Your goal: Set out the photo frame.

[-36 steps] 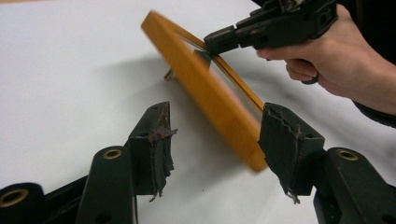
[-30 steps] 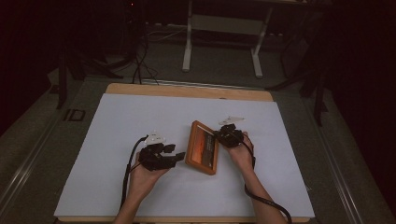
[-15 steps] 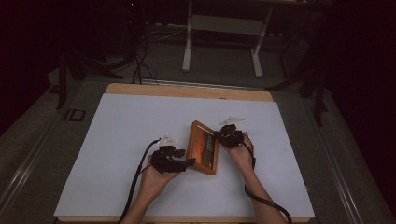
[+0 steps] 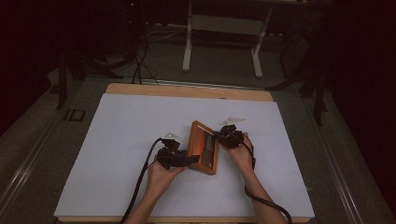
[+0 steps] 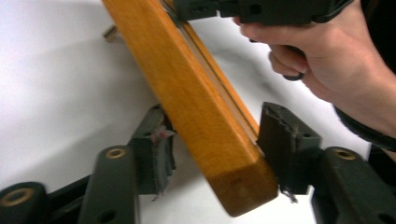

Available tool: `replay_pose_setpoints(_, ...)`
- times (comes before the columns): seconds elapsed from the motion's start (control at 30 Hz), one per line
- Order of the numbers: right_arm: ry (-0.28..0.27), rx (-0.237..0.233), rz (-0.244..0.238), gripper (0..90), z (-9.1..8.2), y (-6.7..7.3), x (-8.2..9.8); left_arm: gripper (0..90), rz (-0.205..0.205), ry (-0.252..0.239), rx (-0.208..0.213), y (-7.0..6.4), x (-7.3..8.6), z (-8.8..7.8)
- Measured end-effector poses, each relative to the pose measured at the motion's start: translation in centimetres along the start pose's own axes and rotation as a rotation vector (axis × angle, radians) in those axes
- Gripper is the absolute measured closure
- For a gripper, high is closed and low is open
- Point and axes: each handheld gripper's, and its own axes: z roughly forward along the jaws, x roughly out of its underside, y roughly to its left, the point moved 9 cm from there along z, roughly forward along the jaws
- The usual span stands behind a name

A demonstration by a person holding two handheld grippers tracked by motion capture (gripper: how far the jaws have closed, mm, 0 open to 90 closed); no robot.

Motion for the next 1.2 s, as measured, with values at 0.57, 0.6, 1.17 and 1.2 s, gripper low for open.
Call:
replay_pose_setpoints(0.57, -0.16, -0.043, -0.005, 87.3, -7.1, 0.7, -1.0, 63.9, 0.102, -0.022, -0.086, -2.5, -1.7, 0.5)
replay_pose_setpoints(0.6, -0.173, -0.043, -0.014, 87.0, -7.7, 0.8, -1.1, 64.7, 0.127, -0.025, -0.091, -2.9, -1.9, 0.6)
replay_pose_setpoints(1.17, -0.254, 0.005, -0.064, 88.4, -14.5, 0.7, -0.2, 68.1, 0.437, -0.037, -0.072, -7.9, -2.2, 1.8)
replay_pose_setpoints(1.2, -0.246, 0.01, -0.067, 89.0, -14.5, 0.6, -0.1, 68.0, 0.441, -0.04, -0.068, -8.0, -2.1, 1.7)
